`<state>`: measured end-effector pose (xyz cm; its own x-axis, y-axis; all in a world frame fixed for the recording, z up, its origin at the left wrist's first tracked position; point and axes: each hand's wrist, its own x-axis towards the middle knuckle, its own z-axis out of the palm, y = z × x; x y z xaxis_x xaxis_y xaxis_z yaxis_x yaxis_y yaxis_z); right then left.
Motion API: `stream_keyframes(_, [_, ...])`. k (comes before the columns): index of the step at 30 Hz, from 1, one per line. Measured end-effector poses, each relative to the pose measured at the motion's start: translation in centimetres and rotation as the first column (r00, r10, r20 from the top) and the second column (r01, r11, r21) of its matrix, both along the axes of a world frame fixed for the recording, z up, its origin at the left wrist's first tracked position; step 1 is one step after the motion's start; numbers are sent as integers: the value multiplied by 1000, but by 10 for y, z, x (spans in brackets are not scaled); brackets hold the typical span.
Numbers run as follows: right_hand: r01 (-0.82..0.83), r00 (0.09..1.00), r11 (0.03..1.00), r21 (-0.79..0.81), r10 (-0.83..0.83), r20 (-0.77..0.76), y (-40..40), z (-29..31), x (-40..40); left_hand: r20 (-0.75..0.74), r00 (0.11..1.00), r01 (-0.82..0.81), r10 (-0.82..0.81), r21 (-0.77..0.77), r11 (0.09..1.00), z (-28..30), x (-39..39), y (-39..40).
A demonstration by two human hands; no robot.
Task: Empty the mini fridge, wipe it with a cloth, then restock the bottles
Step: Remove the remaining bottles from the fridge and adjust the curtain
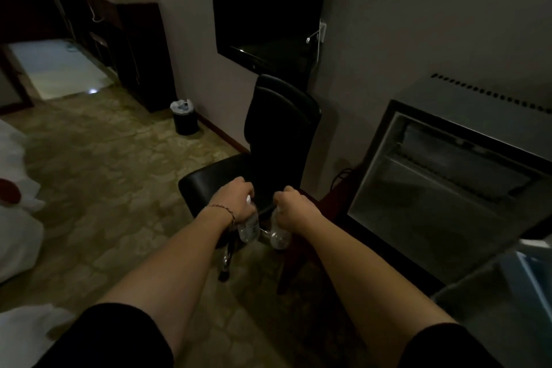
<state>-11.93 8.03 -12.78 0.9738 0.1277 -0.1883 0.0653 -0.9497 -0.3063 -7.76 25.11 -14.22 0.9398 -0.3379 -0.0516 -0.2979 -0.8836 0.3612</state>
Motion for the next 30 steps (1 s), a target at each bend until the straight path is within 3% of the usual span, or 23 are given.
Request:
stream_keyframes(5, [8,1000,1000,22,-8,10,47,-9,113,-27,1000,7,-6,31,999,-11,112,44])
stream_keyframes(10, [66,997,996,-57,-63,53,107,-20,256,-17,999,-35,35,-5,999,-22,243,96])
stream_keyframes(22, [-97,995,993,-65,95,-40,260,-26,579,25,999,-45,46,-46,998,-23,544,261])
stream_keyframes(30, [-42,997,999,-31,40,-59,379,-32,768,2,1000,-13,13,-40,999,-25,740,379])
